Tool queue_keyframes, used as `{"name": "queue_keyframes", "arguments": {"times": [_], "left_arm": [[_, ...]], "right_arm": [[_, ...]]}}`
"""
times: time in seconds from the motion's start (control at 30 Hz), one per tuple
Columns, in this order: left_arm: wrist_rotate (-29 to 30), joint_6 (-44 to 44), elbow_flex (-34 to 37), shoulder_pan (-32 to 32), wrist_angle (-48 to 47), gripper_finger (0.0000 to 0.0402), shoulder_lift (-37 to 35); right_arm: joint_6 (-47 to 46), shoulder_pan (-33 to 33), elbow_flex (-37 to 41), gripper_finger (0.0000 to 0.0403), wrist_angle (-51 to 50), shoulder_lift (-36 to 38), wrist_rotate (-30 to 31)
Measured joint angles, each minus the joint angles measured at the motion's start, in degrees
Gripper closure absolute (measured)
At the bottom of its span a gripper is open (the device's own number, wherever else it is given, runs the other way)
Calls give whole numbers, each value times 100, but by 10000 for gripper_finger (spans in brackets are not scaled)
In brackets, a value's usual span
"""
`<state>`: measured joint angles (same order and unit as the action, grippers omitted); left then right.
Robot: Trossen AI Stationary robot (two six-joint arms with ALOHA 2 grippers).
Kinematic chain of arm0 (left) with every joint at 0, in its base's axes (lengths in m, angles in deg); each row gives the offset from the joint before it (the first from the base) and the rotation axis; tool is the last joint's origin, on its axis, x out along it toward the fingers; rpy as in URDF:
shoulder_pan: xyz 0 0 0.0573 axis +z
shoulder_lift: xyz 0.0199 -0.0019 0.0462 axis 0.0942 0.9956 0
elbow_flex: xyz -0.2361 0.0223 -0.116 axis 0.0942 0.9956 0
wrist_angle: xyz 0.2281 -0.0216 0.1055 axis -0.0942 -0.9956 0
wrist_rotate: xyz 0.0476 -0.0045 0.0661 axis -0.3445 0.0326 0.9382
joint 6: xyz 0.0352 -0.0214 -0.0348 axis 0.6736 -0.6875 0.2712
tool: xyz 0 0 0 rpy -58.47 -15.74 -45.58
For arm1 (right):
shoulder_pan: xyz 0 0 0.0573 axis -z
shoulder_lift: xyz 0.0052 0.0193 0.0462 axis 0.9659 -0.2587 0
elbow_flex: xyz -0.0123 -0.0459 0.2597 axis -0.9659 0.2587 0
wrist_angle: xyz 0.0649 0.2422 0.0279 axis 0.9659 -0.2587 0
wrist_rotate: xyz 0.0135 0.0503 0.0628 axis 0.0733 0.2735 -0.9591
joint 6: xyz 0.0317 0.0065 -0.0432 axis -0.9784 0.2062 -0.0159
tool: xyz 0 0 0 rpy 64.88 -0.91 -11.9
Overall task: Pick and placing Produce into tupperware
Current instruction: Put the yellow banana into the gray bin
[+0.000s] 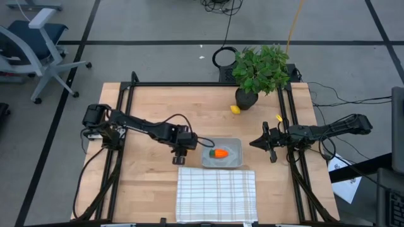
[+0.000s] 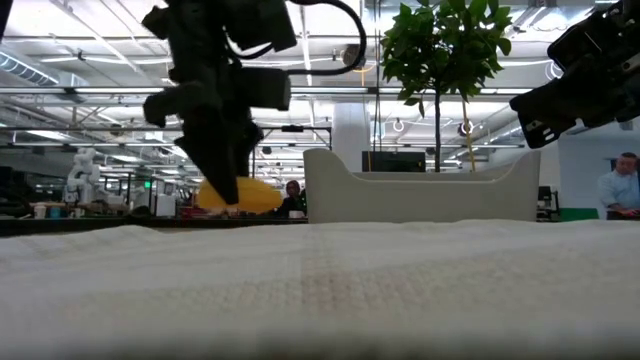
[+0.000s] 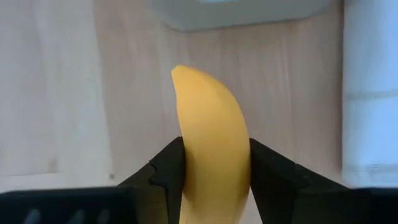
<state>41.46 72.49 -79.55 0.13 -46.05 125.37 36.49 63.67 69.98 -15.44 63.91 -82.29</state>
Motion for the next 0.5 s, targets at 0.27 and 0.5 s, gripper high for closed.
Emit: {"name": "queue_keyframes", "arguments": {"times": [0.27,0.5], "left_arm": [[4,414,-660,184,-548,255,0],[7,515,-1260,345,-842,254,0]], "right_arm": [[0,0,0,403,-2,0,-1],[0,-2,0,403,-2,0,-1]]}}
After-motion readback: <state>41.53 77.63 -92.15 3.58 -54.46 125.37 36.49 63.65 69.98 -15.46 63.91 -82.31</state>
